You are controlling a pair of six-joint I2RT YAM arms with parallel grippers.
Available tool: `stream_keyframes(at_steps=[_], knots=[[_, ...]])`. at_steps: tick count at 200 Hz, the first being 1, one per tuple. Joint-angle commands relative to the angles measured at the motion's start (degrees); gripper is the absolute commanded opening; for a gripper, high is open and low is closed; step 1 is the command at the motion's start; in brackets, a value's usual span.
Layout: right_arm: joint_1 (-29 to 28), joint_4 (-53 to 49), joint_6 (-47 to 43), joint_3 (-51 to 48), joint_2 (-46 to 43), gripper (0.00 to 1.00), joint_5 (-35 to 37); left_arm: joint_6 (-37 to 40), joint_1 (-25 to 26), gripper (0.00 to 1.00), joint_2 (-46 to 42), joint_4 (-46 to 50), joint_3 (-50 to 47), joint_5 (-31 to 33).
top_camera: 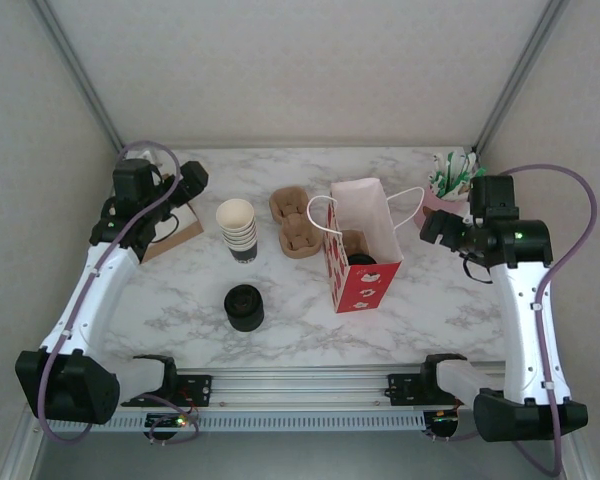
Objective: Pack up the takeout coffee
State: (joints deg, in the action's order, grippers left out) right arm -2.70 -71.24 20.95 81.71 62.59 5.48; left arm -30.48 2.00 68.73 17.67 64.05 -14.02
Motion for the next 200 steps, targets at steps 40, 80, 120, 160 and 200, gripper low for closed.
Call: stream_keyframes(at_steps=[40, 80, 120, 160, 200], knots=[[4.9, 7.0, -1.1, 1.5, 4.1, 0.79, -2.5, -0.3, 2.8, 0.94, 4.8, -2.5, 5.4, -4.6], [5.1, 9.9, -1.4, 6.7, 10.2, 0.64, -2.4, 1.2, 8.1, 0.90, 12.0, -1.9, 13.9, -5.7], [5.2, 13.2, -2.4, 13.0, 17.3, 0.41, -1.9, 2.5, 13.6, 0.83, 19.8, -2.0, 23.0, -8.3], [5.1, 14.1, -2.8, 21.1, 25.8, 0.31, -1.9, 3.5, 17.5, 0.80, 26.4, -2.1, 30.5, -10.8], [5.1, 15.3, -3.1, 28.3, 33.9, 0.25, 0.0, 3.6, 18.9, 0.78, 30.6, -2.6, 34.5, -12.5]])
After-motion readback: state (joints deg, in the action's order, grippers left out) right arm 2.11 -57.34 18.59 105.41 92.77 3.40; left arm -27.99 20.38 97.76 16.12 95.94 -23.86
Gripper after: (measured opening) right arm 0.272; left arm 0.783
